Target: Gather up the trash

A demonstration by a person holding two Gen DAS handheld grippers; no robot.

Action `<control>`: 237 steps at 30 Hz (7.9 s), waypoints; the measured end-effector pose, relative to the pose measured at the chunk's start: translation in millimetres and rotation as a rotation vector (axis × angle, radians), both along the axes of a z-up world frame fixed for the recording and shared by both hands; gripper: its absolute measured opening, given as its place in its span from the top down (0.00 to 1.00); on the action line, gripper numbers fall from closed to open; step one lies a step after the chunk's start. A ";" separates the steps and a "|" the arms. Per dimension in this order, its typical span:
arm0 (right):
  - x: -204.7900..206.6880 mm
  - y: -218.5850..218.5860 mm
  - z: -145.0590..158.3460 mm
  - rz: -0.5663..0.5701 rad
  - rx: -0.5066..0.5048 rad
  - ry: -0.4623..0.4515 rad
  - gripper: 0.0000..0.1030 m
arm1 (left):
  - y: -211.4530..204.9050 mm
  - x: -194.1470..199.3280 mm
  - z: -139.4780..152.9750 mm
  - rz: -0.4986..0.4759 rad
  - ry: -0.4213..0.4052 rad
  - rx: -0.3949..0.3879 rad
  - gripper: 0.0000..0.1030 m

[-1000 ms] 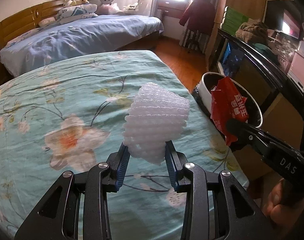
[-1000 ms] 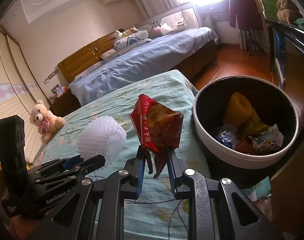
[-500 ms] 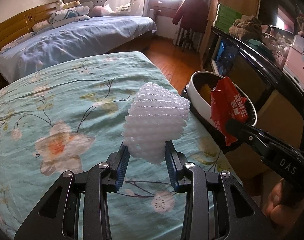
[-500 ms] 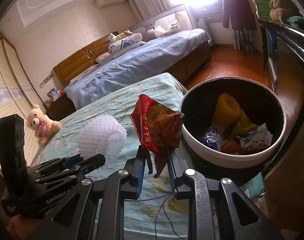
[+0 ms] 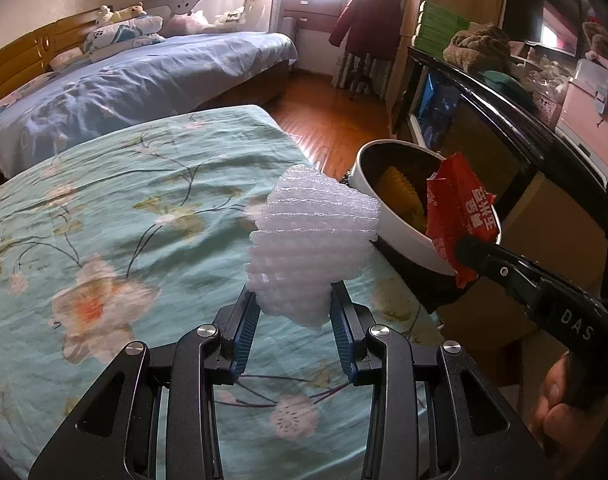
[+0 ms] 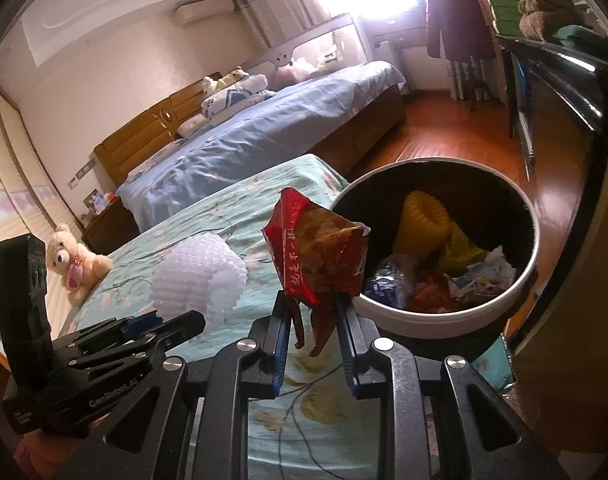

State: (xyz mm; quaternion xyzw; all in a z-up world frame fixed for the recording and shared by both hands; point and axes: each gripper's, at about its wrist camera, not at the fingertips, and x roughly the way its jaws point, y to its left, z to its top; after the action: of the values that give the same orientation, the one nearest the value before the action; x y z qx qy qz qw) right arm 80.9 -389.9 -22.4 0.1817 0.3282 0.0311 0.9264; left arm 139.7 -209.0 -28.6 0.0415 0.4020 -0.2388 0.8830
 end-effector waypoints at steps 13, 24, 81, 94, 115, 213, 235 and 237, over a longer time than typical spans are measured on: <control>-8.7 -27.2 1.7 -0.066 0.002 0.002 0.76 | -25.8 -1.8 0.5 -0.051 0.000 0.006 0.67; -13.3 -38.8 -0.4 -0.093 0.008 0.003 0.76 | -39.3 -2.7 3.6 -0.075 -0.007 0.010 0.67; 4.8 -74.0 -6.9 -0.144 -0.004 0.019 0.76 | -112.3 22.5 15.2 -0.160 -0.039 0.052 0.67; 15.6 -77.6 -10.6 -0.146 -0.009 0.042 0.76 | -119.2 35.4 12.7 -0.155 -0.028 0.059 0.67; 20.3 -81.0 -11.7 -0.149 -0.012 0.047 0.76 | -131.7 50.4 11.4 -0.168 -0.023 0.079 0.67; -79.0 75.8 41.4 -0.035 -0.235 -0.315 0.00 | 104.2 -122.8 55.4 0.370 -0.476 0.003 0.00; -77.0 81.4 40.8 -0.013 -0.222 -0.312 0.00 | 101.4 -127.0 58.0 0.381 -0.503 0.021 0.00; -76.9 80.8 40.5 -0.011 -0.221 -0.312 0.00 | 102.0 -127.3 57.4 0.381 -0.505 0.022 0.00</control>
State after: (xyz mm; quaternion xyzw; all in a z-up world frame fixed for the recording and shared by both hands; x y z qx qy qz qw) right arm 3.9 -309.1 18.1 0.0735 0.1812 0.0172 0.9805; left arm 12.4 -107.0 28.8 0.0329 0.1732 -0.0467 0.9832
